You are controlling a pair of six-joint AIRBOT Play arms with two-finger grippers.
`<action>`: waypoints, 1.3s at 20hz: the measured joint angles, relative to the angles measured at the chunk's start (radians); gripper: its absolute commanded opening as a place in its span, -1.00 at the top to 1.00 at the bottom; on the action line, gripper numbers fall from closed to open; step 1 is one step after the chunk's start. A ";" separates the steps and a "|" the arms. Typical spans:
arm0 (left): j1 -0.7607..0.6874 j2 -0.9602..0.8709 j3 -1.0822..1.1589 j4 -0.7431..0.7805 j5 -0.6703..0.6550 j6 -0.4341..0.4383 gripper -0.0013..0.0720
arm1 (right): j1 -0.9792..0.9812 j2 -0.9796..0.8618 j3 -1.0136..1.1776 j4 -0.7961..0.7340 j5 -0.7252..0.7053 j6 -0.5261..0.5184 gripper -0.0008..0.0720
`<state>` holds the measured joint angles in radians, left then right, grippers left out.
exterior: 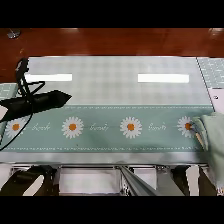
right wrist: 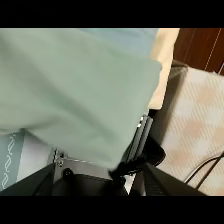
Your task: Fold the shirts.
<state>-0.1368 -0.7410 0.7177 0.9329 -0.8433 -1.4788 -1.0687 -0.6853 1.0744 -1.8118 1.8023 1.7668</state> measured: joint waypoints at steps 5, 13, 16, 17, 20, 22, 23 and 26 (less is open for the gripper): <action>0.012 -0.025 0.066 -0.005 0.061 0.026 0.91 | 0.102 -0.072 0.064 0.024 -0.146 -0.023 0.19; -0.024 -0.303 0.658 0.007 -0.045 0.073 0.91 | 0.815 -0.391 0.443 0.538 -0.595 -0.168 0.90; -0.104 -0.397 0.688 0.148 -0.161 0.047 0.91 | 1.128 -0.515 0.370 0.394 -0.641 -0.123 0.91; -0.121 -0.420 0.664 0.207 -0.190 0.020 0.91 | 1.203 -0.555 0.327 0.326 -0.647 -0.087 0.91; -0.136 -0.465 0.587 0.350 -0.235 -0.064 0.91 | 1.318 -0.640 0.238 0.192 -0.657 0.025 0.91; -0.139 -0.478 0.562 0.386 -0.260 -0.092 0.91 | 1.350 -0.668 0.211 0.144 -0.657 0.066 0.91; -0.141 -0.481 0.554 0.399 -0.263 -0.101 0.91 | 1.360 -0.675 0.203 0.127 -0.660 0.079 0.91; -0.143 -0.488 0.541 0.427 -0.284 -0.119 0.91 | 1.378 -0.689 0.189 0.098 -0.660 0.103 0.91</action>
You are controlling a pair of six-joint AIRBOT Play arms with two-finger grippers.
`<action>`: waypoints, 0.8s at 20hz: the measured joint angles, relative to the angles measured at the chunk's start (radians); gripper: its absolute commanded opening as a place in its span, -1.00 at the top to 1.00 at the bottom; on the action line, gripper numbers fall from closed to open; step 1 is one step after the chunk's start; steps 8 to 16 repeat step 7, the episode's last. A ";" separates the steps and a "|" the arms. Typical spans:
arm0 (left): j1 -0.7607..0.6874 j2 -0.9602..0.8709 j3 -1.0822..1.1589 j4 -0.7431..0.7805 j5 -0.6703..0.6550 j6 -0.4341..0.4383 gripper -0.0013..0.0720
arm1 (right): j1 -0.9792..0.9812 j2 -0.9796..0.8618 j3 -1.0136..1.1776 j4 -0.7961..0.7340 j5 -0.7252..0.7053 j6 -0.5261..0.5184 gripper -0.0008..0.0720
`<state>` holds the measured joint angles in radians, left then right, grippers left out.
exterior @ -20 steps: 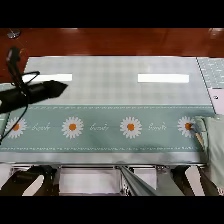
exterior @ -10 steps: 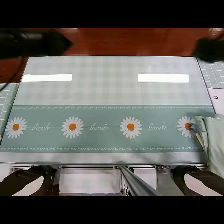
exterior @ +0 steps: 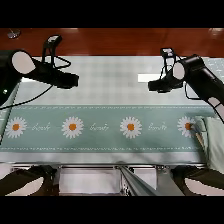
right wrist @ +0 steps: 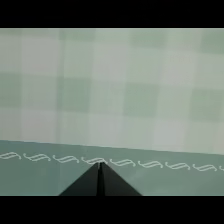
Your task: Fold the shirts.
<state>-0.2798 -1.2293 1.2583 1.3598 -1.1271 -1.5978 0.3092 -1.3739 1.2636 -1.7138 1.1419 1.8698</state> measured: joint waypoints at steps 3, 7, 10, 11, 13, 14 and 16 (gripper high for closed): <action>-0.001 -0.003 -0.005 0.011 -0.008 -0.007 0.91 | 0.005 -0.006 -0.005 -0.014 0.002 0.010 0.91; -0.001 -0.004 -0.007 0.018 -0.014 -0.011 0.91 | 0.008 -0.007 -0.008 -0.021 0.002 0.016 0.91; -0.001 -0.004 -0.007 0.018 -0.014 -0.011 0.91 | 0.008 -0.007 -0.008 -0.021 0.002 0.016 0.91; -0.001 -0.004 -0.007 0.018 -0.014 -0.011 0.91 | 0.008 -0.007 -0.008 -0.021 0.002 0.016 0.91; -0.001 -0.004 -0.007 0.018 -0.014 -0.011 0.91 | 0.008 -0.007 -0.008 -0.021 0.002 0.016 0.91; -0.001 -0.004 -0.007 0.018 -0.014 -0.011 0.91 | 0.008 -0.007 -0.008 -0.021 0.002 0.016 0.91; -0.001 -0.004 -0.007 0.018 -0.014 -0.011 0.91 | 0.008 -0.007 -0.008 -0.021 0.002 0.016 0.91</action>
